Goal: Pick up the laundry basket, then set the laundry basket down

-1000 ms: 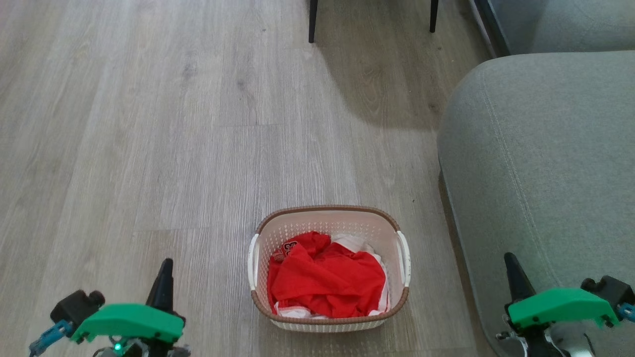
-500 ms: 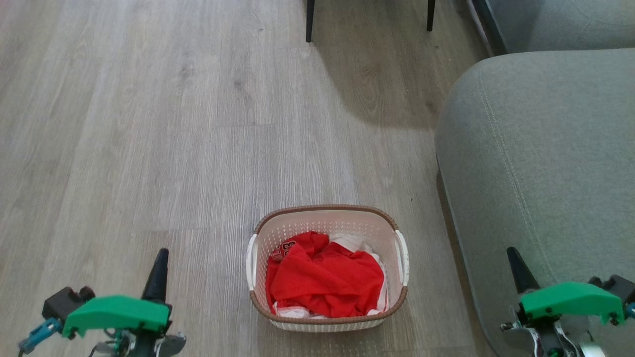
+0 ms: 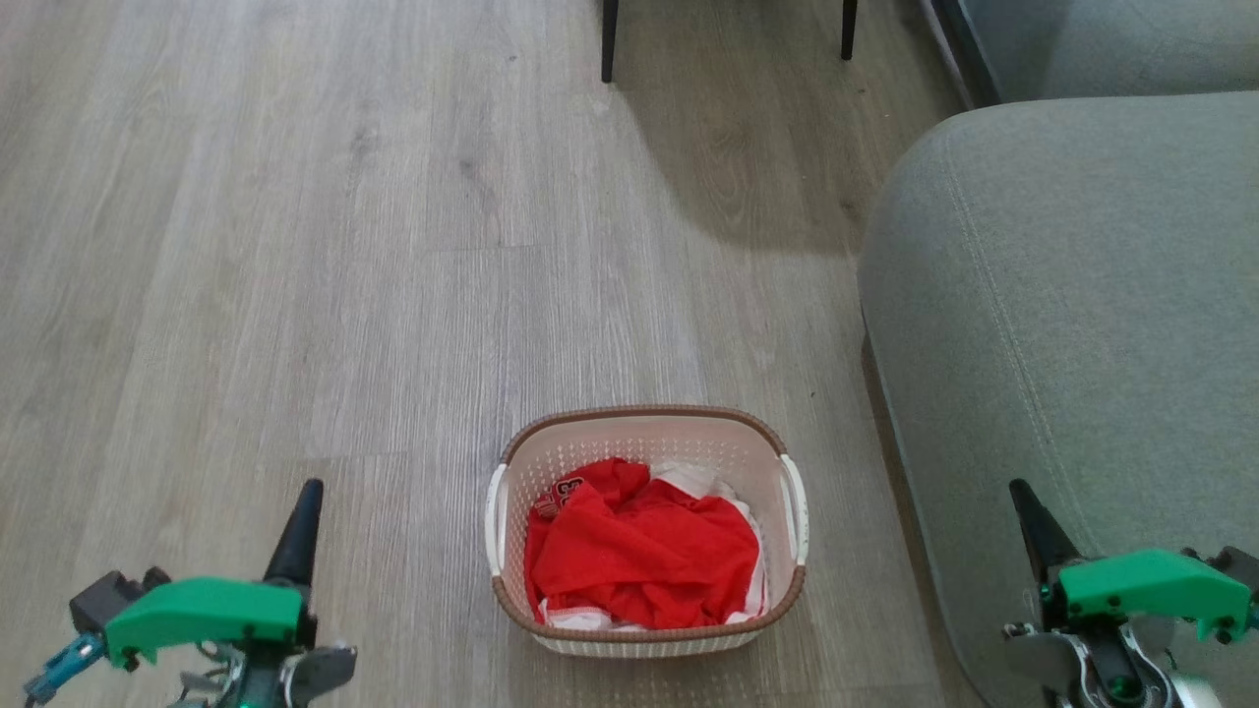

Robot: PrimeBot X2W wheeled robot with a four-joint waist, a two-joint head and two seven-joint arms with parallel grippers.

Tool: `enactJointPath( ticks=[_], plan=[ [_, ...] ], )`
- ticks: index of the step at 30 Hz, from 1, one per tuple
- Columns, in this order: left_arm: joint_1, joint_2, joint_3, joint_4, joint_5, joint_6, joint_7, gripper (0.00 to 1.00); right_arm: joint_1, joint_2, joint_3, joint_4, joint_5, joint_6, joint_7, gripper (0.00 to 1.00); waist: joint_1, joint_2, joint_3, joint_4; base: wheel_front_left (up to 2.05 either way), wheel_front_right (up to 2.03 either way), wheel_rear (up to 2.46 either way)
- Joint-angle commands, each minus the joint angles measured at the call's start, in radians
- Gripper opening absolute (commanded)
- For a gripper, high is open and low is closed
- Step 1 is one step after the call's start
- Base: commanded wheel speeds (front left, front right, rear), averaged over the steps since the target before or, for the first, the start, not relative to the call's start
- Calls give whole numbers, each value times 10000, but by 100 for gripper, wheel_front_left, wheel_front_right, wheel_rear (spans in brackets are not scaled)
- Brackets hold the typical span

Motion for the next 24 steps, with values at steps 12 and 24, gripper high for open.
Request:
enactJointPath(
  ticks=[12, 24],
  plan=[
    [-915, 34, 706, -207, -1644, -316, 395, 0, -708, -201, -104, -290, 1507, -14, 462, 0, 0, 0, 10, -65, 0, 0, 0],
    [-1145, 4, 982, -148, -2916, -506, 722, 0, -853, -196, -298, -271, 2666, -15, 797, 0, 0, 0, 18, -120, 0, 0, 0]
  ],
)
